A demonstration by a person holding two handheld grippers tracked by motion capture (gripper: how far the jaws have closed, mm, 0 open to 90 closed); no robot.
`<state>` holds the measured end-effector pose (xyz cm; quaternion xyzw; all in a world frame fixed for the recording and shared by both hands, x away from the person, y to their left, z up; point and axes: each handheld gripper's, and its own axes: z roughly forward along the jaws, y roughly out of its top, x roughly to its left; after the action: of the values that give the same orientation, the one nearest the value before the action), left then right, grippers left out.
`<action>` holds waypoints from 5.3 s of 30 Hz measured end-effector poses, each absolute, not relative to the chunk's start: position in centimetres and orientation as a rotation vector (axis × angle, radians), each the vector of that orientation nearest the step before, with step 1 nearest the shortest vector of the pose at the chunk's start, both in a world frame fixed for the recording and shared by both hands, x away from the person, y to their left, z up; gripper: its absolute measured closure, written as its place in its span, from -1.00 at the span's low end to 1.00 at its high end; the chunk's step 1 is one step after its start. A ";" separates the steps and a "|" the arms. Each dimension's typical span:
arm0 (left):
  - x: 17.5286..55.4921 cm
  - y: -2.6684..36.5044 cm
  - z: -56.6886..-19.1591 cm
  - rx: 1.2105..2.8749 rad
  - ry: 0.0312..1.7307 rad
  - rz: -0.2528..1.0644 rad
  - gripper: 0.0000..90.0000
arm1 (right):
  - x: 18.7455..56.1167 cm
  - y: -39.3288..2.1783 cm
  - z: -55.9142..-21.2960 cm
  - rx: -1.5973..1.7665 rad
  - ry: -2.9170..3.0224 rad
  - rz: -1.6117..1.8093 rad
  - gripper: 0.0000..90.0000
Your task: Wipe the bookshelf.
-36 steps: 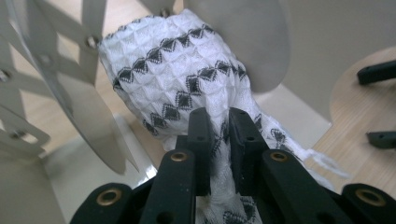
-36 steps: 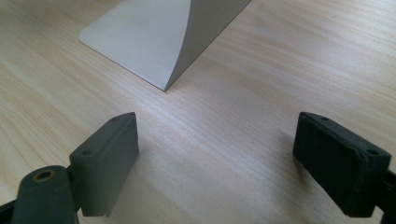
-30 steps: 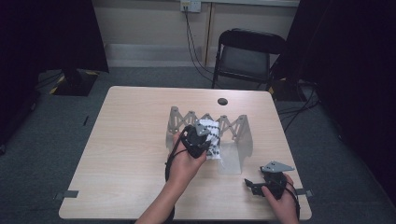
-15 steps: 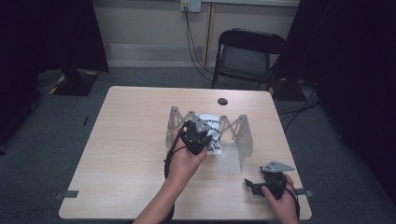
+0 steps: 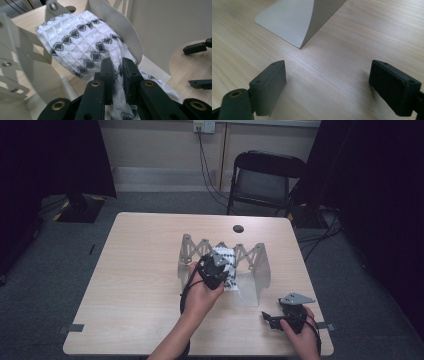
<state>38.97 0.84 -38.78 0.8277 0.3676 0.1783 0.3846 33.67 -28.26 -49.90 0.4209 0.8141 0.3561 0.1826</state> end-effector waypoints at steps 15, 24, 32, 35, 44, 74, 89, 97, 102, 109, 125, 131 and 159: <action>39.1 0.1 -43.4 2.163 0.980 0.377 0.79 | 33.7 -28.3 -49.9 1.188 2.297 1.005 -0.70; 38.8 0.0 -45.0 2.189 0.985 0.342 0.79 | 33.7 -28.3 -49.9 1.188 2.297 1.005 -0.70; 38.6 0.2 -46.5 2.193 1.019 0.308 0.79 | 33.7 -28.3 -49.9 1.188 2.297 1.005 -0.70; 38.6 0.4 -46.4 2.209 1.009 0.309 0.79 | 33.7 -28.3 -49.9 1.188 2.297 1.005 -0.70; 38.5 0.8 -44.0 2.177 0.978 0.346 0.79 | 33.7 -28.3 -49.9 1.188 2.297 1.005 -0.70; 38.6 1.1 -36.6 2.062 0.893 0.457 0.79 | 33.7 -28.3 -49.9 1.188 2.297 1.005 -0.70; 38.8 0.4 -42.6 2.159 0.936 0.368 0.79 | 33.7 -28.3 -49.9 1.188 2.297 1.005 -0.70; 38.4 0.3 -44.7 2.182 0.954 0.324 0.79 | 33.7 -28.3 -49.9 1.188 2.297 1.005 -0.70; 38.0 0.3 -45.9 2.189 0.958 0.300 0.79 | 33.7 -28.3 -49.9 1.188 2.297 1.005 -0.70; 36.8 0.7 -46.2 2.177 0.936 0.272 0.79 | 33.7 -28.3 -49.9 1.188 2.297 1.005 -0.70; 34.1 0.8 -46.6 2.169 0.859 0.214 0.79 | 33.7 -28.3 -49.9 1.188 2.297 1.005 -0.70; 33.6 -0.1 -46.4 2.183 0.815 0.187 0.79 | 33.7 -28.3 -49.9 1.188 2.297 1.005 -0.70; 33.5 5.1 -44.8 2.167 0.823 0.322 -0.16 | 34.1 -26.4 -48.4 1.114 2.293 1.099 -0.06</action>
<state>33.50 5.12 -44.82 0.8527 0.3238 0.1268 0.3900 34.11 -26.45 -48.36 0.3945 0.8123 0.3892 0.1816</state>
